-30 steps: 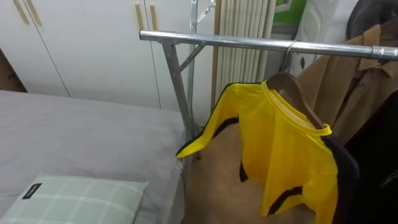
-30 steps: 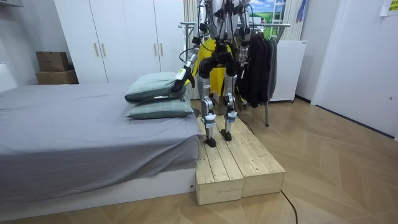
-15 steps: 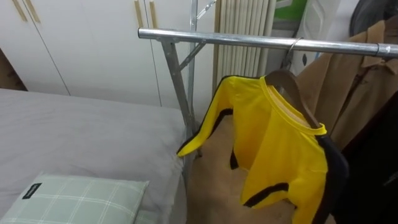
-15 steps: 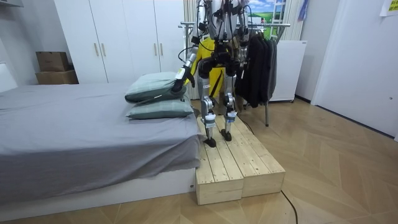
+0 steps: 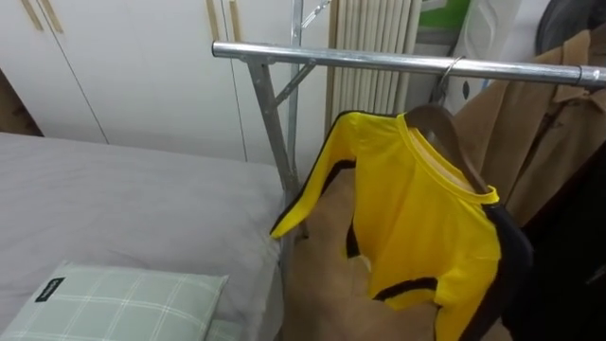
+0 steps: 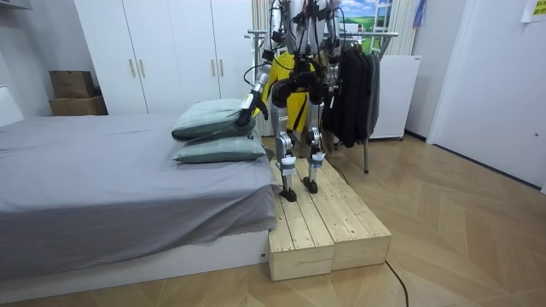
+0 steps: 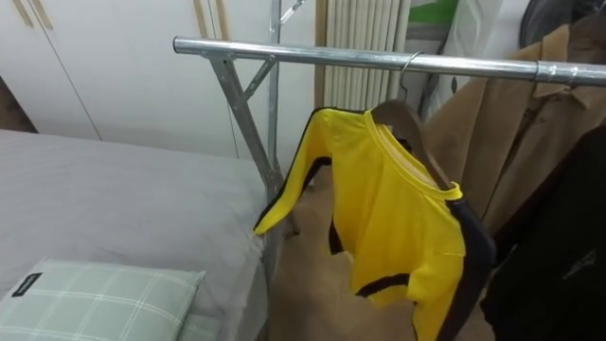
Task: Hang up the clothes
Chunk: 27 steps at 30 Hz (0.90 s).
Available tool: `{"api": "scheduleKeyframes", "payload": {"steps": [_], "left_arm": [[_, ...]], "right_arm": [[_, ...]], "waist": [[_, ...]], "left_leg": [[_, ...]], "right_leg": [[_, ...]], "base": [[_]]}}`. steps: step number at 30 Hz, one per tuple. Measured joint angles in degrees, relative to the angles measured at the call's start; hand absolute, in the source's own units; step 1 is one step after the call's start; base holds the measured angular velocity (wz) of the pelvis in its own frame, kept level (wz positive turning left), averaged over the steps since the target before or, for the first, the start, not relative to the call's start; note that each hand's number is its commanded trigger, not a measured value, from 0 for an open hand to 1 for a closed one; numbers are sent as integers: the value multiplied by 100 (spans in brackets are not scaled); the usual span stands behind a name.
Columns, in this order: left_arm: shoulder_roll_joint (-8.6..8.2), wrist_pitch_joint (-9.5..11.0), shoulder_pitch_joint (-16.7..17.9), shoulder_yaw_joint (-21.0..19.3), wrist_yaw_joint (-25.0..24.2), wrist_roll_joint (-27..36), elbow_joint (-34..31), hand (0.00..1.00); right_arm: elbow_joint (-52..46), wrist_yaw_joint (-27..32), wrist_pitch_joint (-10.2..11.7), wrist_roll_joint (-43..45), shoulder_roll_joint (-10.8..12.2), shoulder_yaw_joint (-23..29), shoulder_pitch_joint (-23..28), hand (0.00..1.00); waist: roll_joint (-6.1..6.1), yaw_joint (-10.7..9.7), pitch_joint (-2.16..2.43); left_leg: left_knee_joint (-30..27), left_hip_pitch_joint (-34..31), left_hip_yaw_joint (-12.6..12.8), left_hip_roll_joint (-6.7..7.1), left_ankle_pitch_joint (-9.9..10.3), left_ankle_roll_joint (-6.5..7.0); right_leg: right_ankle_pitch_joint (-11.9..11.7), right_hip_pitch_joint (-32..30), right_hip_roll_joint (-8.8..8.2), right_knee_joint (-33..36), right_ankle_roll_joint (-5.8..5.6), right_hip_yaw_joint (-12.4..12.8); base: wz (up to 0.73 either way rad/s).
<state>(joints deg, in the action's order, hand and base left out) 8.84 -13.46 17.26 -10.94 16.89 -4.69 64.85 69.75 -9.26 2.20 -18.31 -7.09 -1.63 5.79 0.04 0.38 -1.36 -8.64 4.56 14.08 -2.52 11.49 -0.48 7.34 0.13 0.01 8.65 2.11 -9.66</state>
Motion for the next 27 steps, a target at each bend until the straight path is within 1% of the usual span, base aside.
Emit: {"api": "scheduleKeyframes", "payload": {"steps": [3,9,14,20,24,26,27], "left_arm": [[8,0,0,0,-10,0,0,0],[43,0,0,0,-31,9,2,0],[77,0,-10,4,-104,9,2,0],[94,10,-87,62,-135,5,13,0],[100,17,-99,62,-268,2,48,0],[100,21,-121,63,-333,4,49,0],[101,35,-122,63,-394,6,53,0]], "right_arm": [[7,-109,-27,-176,-1,-13,-1,0],[5,-251,-27,-189,-2,-22,16,0],[35,-289,-27,-138,-7,-80,-24,0],[79,-388,-28,-97,-19,-282,-143,0],[157,-471,-28,73,-19,-418,-240,0],[158,-469,-32,107,-32,-456,-242,0],[158,-469,-36,164,-31,-462,-251,0]], "waist": [[-6,0,4],[-37,0,25],[-36,-3,25],[-42,5,20],[-20,74,20],[10,143,12],[51,152,-4]], "left_leg": [[-2,1,0,2,0,0],[-12,19,0,0,-1,0],[-35,14,-41,0,0,0],[-98,-96,-157,10,-1,1],[-106,-89,-159,14,0,2],[-110,-82,-165,16,3,6],[-126,-80,-199,16,9,16]], "right_leg": [[0,0,-2,3,0,2],[0,17,0,5,0,0],[0,51,-8,1,0,-63],[4,8,-39,13,5,-178],[13,11,-47,27,4,-183],[16,31,-54,28,-1,-201],[16,68,-62,22,-1,-245]], "base": [[0],[0],[5],[9],[0],[4],[18]]}}
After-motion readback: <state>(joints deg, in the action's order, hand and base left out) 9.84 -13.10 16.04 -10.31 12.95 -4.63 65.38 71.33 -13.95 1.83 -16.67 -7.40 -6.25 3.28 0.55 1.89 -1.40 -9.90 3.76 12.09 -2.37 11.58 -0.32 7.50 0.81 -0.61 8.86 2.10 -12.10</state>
